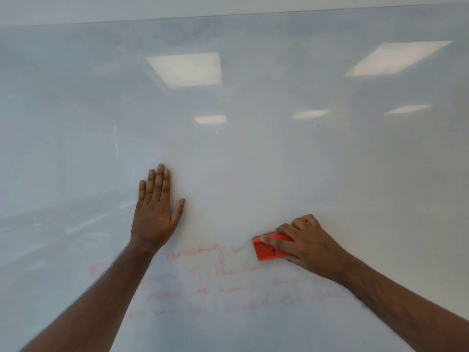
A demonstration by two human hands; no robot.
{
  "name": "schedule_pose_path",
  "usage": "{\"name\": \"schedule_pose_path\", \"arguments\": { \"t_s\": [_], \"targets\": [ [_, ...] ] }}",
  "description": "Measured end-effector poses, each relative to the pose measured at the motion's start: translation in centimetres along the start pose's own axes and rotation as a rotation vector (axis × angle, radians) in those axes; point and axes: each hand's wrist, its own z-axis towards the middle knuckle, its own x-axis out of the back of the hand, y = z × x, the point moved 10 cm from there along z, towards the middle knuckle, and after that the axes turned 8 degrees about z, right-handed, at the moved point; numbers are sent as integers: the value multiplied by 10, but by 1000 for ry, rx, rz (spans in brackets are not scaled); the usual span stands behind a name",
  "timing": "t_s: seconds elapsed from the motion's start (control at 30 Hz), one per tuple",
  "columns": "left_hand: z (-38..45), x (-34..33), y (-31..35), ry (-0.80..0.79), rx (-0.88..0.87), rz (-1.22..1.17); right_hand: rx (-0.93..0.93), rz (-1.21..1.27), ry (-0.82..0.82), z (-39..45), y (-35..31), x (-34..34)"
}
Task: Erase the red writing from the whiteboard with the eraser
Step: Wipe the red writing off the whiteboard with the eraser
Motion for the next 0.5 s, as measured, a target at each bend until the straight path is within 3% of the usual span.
{"name": "schedule_pose_path", "arguments": {
  "t_s": [0.23,0.5],
  "targets": [
    [-1,0,0,1,-7,7,-8,-26,9,-10,46,23],
    [-1,-1,1,8,0,11,-523,95,342,39,131,85]
  ]
}}
